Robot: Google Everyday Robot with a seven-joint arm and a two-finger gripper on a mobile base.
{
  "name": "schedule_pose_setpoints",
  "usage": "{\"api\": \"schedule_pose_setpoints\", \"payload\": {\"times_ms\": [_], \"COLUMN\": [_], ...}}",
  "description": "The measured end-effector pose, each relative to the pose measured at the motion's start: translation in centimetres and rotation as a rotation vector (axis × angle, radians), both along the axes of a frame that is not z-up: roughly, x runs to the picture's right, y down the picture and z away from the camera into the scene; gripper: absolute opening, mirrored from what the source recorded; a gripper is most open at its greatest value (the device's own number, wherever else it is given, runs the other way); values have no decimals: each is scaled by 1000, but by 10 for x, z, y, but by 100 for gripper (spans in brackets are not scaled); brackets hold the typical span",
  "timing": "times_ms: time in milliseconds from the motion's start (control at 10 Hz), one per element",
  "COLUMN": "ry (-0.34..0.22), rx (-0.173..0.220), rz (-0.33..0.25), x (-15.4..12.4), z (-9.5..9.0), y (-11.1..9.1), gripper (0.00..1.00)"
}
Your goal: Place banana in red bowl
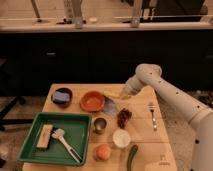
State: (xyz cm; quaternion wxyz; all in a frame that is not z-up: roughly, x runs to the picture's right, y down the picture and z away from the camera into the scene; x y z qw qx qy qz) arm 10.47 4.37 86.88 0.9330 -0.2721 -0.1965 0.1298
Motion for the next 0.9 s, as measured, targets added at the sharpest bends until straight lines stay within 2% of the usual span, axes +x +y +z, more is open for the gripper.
{"api": "schedule_pose_setpoints", "payload": {"times_ms": [600,900], "ry": [-117,-150], "rx": [52,47], "rz": [-21,-33], "x": [-40,-53], "z": [-27,-27], "y": [-18,-13], "gripper": [0,0]}}
